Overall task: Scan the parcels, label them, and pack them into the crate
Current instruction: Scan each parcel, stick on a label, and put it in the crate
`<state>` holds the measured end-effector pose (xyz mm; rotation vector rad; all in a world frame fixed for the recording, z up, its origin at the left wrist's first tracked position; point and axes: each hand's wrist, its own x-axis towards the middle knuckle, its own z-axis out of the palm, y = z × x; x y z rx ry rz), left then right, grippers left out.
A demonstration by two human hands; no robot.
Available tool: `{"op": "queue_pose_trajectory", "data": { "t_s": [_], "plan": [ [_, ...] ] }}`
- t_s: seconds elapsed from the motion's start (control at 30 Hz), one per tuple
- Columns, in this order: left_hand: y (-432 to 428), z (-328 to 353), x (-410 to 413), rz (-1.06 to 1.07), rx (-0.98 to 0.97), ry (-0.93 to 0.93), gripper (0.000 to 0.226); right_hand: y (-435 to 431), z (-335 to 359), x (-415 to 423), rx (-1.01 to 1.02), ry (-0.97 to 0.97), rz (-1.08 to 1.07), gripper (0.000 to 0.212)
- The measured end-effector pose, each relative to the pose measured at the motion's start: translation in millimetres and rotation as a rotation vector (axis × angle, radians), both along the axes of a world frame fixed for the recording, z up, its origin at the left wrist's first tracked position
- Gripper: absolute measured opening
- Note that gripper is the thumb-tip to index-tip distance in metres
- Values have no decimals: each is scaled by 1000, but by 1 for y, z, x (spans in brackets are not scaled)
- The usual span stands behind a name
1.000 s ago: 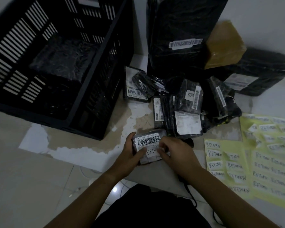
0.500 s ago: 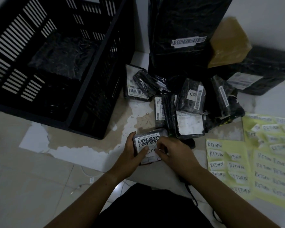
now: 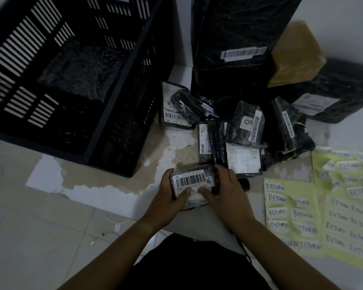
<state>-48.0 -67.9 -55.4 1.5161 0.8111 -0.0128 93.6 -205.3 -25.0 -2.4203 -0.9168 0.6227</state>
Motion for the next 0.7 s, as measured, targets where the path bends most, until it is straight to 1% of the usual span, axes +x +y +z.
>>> {"op": "queue_pose_trajectory", "data": {
  "t_s": [0.07,0.23,0.27,0.37,0.47,0.5,0.57,0.6,0.63,0.7],
  "plan": [
    [-4,2,4,31,42,9,48,1,-2,-4,20,19,-12,73],
    [-10,1,5,37,75,29,46,4,-2,-3,16,21,-51,55],
    [-10,0,3,33,79,41,47,4,-2,-3,21,10,-58,51],
    [-9,-2,1,20,93,82,67,3,-1,-2,57,-3,-70,47],
    [-6,0,1,24,72,100,71,0,-2,0,81,24,-59,52],
    [-5,0,0,19,59,96,74,-1,-3,0,73,44,-42,59],
    [-3,-1,-1,-7,51,73,87,-4,-4,0,57,85,-11,76],
    [-3,-1,-1,-22,58,72,92,-6,-5,0,61,98,-6,81],
    [-2,-1,-2,-35,66,70,93,-7,-6,1,70,109,-8,83],
    [-2,-1,-4,-63,47,58,84,-9,-5,0,82,134,-11,81]
  ]
}}
